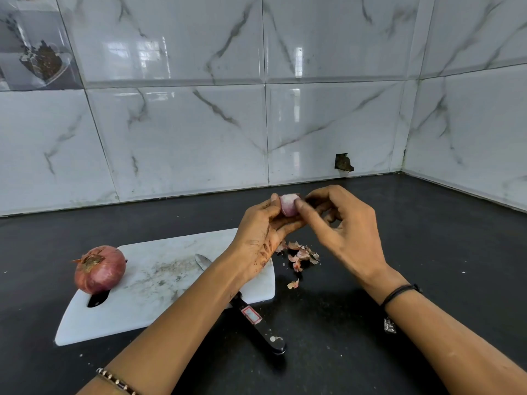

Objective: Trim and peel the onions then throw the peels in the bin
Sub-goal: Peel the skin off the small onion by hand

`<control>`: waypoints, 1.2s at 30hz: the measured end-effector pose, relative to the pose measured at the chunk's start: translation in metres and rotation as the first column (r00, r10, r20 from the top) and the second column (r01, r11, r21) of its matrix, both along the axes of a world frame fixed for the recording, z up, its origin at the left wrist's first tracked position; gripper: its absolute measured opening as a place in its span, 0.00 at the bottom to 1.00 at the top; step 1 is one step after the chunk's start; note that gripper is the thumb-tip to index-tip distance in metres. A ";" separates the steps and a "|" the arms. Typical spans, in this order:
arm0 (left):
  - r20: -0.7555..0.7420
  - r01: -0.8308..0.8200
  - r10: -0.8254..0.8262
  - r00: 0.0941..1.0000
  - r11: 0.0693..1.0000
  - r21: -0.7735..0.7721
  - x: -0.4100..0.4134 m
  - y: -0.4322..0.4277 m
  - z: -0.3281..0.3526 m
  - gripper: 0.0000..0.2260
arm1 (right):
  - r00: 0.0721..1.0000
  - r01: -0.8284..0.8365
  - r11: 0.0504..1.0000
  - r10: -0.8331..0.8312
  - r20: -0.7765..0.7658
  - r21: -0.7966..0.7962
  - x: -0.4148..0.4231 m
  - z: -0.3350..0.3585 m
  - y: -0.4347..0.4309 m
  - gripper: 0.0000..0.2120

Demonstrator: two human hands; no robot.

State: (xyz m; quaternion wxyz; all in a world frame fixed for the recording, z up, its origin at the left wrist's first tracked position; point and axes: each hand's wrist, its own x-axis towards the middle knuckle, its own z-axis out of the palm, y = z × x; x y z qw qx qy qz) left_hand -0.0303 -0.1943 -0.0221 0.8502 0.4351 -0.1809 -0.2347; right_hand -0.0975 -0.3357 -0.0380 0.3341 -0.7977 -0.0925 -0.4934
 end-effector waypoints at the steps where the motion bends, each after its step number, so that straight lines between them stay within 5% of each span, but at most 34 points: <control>1: 0.006 -0.003 0.003 1.000 1.000 -0.007 0.000 0.000 0.000 0.15 | 1.000 -0.009 1.000 0.009 -0.008 -0.023 0.000 0.000 0.000 0.11; 6: 0.063 0.014 -0.013 0.998 1.000 -0.016 -0.001 -0.003 0.000 0.15 | 1.000 -0.010 0.999 0.010 -0.015 -0.045 0.004 -0.002 -0.001 0.17; 25: 0.307 -0.104 0.078 0.948 0.992 0.070 -0.003 -0.007 -0.007 0.15 | 0.999 -0.038 0.991 0.039 0.006 -0.129 0.005 -0.005 -0.002 0.08; 36: 0.195 -0.090 0.082 0.977 0.995 0.032 -0.001 -0.006 -0.006 0.14 | 1.000 -0.003 0.999 0.003 -0.014 -0.040 0.006 -0.004 -0.001 0.14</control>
